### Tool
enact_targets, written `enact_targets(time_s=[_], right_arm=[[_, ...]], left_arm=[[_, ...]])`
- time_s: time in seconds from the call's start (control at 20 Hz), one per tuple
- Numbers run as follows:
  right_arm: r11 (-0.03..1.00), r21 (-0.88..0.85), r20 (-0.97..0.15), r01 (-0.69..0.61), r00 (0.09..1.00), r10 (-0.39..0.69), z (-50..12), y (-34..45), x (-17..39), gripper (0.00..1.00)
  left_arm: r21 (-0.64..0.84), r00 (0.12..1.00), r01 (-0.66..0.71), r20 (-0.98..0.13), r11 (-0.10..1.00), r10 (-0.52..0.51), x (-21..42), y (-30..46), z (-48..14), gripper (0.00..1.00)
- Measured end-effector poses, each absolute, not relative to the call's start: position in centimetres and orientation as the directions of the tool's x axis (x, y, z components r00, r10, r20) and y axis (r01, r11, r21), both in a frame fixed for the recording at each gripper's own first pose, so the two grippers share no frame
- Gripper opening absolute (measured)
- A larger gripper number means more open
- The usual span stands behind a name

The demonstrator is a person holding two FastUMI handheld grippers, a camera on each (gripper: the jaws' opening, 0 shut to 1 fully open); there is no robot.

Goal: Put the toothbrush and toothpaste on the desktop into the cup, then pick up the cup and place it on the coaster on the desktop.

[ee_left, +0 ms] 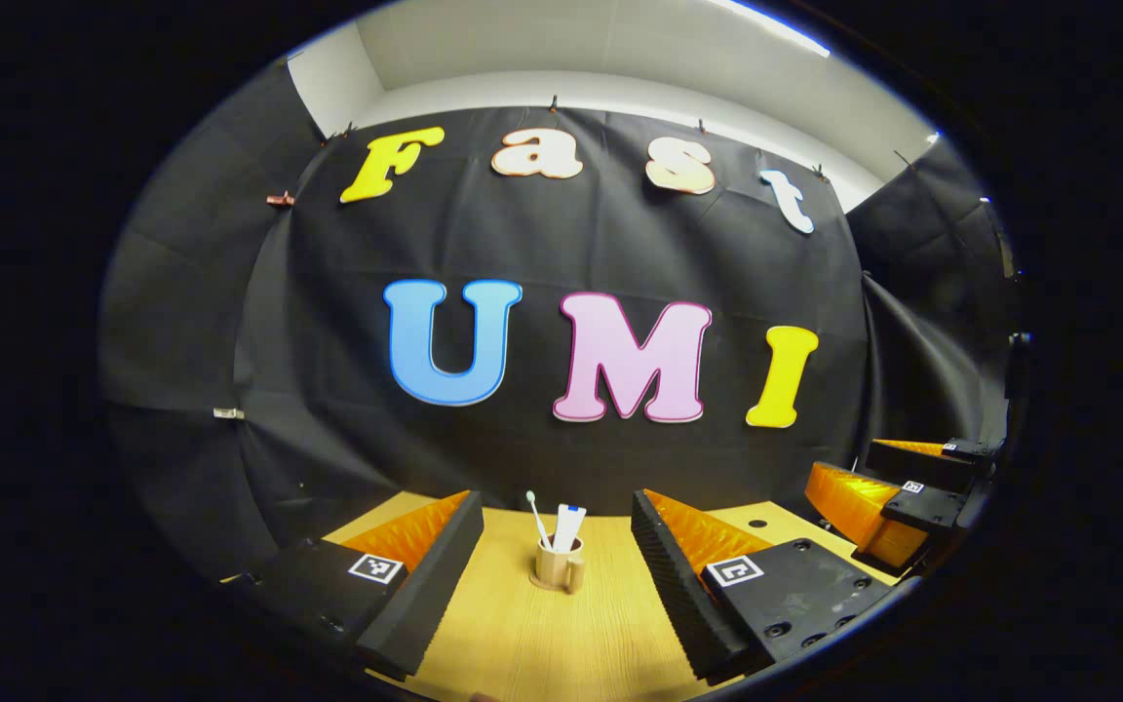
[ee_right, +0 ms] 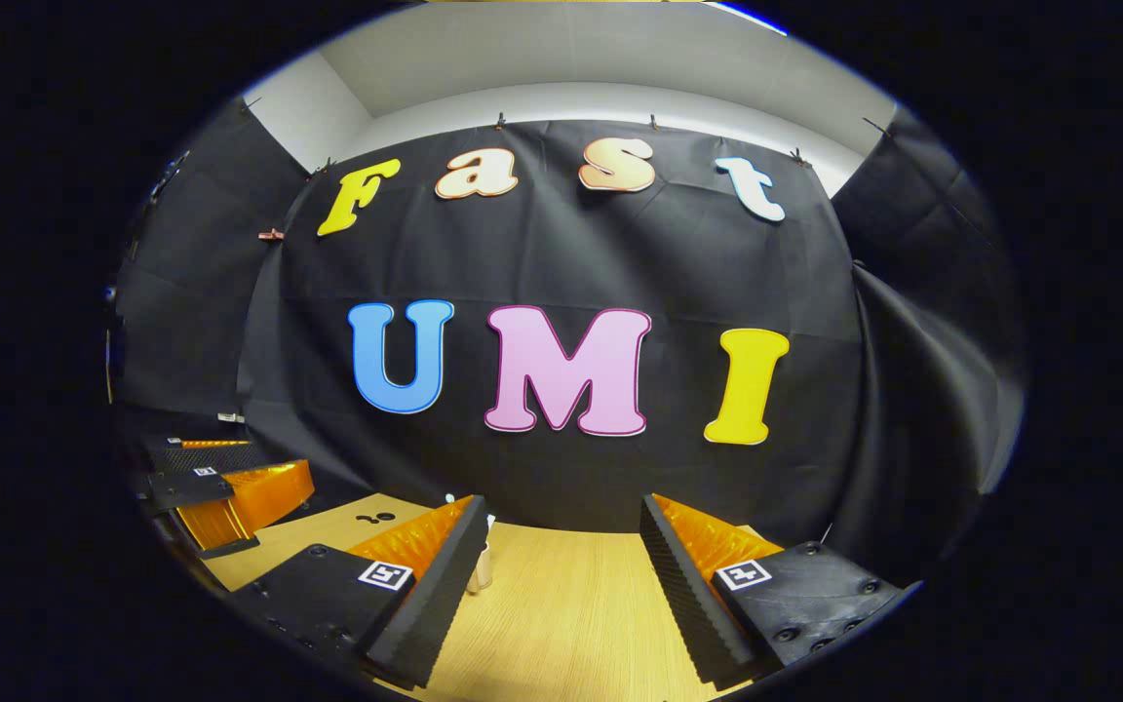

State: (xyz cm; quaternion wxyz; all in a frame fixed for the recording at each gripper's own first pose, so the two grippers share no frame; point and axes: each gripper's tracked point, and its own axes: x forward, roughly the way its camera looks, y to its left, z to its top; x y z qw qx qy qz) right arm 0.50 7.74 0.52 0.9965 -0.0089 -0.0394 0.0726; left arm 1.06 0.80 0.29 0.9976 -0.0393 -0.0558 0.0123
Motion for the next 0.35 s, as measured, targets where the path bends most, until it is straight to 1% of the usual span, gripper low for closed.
enact_targets(time_s=[0.1,0.35], right_arm=[[0.989,-0.013,0.075,-0.146,0.986,0.146,0.4,7.6,0.4,0.97],[0.992,-0.02,0.053,-0.129,0.99,0.129,-0.5,7.1,1.3,0.97]], left_arm=[[-0.093,0.991,0.012,0.131,0.996,0.0,1.5,-0.2,0.3,0.97],[-0.067,0.986,0.067,0.155,0.996,-0.056,2.1,-2.2,0.8,0.97]])
